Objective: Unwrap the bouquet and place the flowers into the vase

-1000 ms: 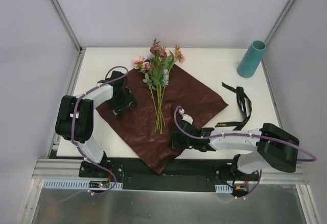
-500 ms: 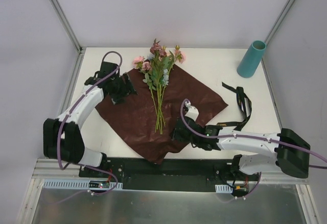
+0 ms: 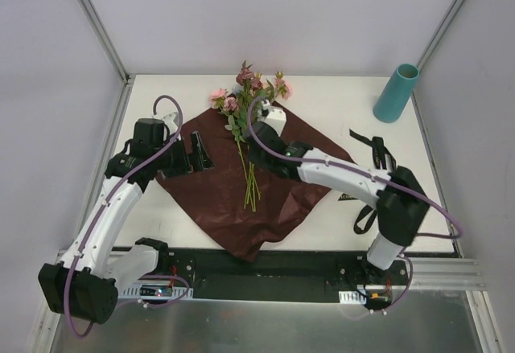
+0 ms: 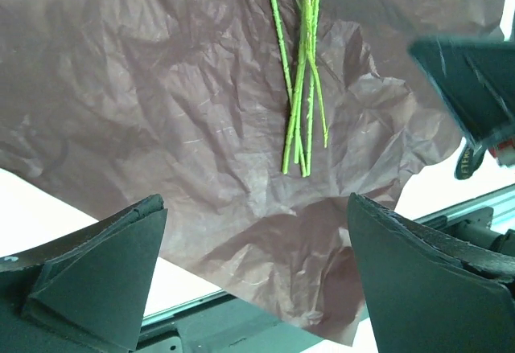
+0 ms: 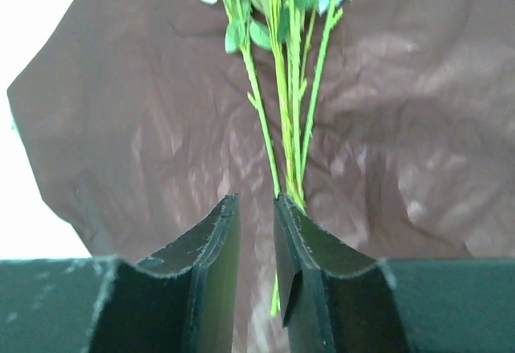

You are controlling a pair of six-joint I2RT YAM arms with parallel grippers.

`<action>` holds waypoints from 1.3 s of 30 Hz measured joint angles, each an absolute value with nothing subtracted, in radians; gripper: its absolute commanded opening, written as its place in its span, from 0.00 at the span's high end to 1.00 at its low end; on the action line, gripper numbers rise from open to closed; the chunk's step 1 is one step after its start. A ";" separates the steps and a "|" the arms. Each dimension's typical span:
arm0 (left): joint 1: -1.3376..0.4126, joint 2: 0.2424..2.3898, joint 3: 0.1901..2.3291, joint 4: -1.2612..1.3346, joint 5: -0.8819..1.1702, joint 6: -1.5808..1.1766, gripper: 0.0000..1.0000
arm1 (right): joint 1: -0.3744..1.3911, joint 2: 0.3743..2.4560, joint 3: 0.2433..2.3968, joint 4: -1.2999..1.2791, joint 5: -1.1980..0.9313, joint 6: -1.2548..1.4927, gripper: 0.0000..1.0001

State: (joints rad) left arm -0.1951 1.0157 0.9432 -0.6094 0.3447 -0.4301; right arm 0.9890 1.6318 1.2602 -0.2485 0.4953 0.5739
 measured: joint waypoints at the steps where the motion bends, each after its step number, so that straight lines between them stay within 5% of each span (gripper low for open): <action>1: -0.195 0.998 0.939 -0.619 0.331 -0.421 0.01 | 0.978 1.682 1.311 -0.256 0.496 0.556 0.71; 14: -0.195 0.848 0.933 -0.665 0.167 -0.398 0.01 | 0.896 2.120 1.722 -0.402 0.505 0.452 0.72; 39: -0.188 0.895 0.933 -0.672 0.204 -0.399 0.01 | 0.863 2.294 1.905 -0.486 0.543 0.424 0.73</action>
State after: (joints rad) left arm -0.1879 0.8948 0.9333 -0.6724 0.2039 -0.3988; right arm 0.8635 2.2944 1.9053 -0.4858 0.5430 0.4244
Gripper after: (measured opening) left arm 0.990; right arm 0.272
